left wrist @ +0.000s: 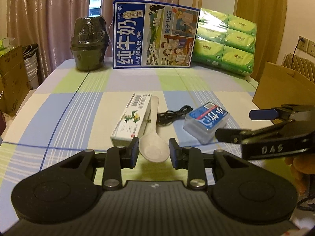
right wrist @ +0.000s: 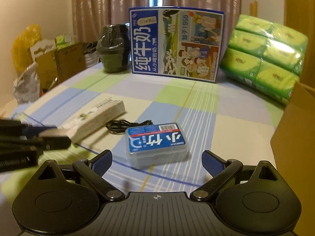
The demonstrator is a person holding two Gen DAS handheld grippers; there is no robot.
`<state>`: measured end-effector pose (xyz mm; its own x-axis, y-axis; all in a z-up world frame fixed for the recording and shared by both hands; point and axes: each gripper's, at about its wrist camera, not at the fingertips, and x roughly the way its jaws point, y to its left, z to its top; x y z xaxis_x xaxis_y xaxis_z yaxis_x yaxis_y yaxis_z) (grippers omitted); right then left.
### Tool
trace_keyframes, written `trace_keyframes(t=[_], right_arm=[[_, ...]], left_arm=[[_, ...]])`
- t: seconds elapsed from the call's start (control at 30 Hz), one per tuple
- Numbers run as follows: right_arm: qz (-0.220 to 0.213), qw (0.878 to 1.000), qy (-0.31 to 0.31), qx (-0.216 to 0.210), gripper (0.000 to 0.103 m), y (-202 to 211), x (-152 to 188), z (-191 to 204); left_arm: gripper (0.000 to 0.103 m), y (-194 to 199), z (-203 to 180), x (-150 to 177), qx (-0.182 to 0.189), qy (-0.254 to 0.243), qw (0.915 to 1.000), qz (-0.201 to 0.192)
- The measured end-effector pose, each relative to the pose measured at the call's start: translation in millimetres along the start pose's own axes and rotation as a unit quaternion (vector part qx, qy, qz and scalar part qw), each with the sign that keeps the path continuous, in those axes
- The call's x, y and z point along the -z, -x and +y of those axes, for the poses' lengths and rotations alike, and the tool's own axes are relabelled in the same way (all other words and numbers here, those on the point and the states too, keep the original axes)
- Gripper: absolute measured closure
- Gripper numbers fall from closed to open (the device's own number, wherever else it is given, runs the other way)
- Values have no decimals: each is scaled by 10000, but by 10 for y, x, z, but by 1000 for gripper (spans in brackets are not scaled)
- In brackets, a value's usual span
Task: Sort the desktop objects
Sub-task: 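Grasp the white plastic spoon with the left tool while the right tool grasps the clear blue-labeled case, then lift and carry the spoon and clear case over the cardboard box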
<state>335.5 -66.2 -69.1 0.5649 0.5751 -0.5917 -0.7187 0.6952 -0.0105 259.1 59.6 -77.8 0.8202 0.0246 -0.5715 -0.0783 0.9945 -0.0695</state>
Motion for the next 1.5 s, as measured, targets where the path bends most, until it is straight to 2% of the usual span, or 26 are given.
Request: trace_keyframes(t=[0.13, 0.63, 0.7, 0.8, 1.13, 1.5], right_arm=[[41, 9996, 276, -59, 8, -183, 43, -21], [-14, 9991, 117, -403, 8, -499, 60, -133], [-20, 9991, 120, -415, 17, -495, 58, -132], [-18, 9988, 191, -445, 19, -479, 68, -125], [131, 9990, 359, -217, 20, -258, 133, 48], [236, 9984, -511, 101, 20, 390, 155, 40]], left_arm=[[76, -104, 22, -50, 18, 79, 10000, -54], [76, -287, 3, -88, 78, 119, 9999, -45], [76, -291, 0, -81, 83, 131, 9999, -24], [76, -287, -18, -74, 110, 118, 9999, -7], [76, -159, -73, -6, 165, 80, 9998, 116], [76, 188, -219, 107, 259, -20, 9993, 263]])
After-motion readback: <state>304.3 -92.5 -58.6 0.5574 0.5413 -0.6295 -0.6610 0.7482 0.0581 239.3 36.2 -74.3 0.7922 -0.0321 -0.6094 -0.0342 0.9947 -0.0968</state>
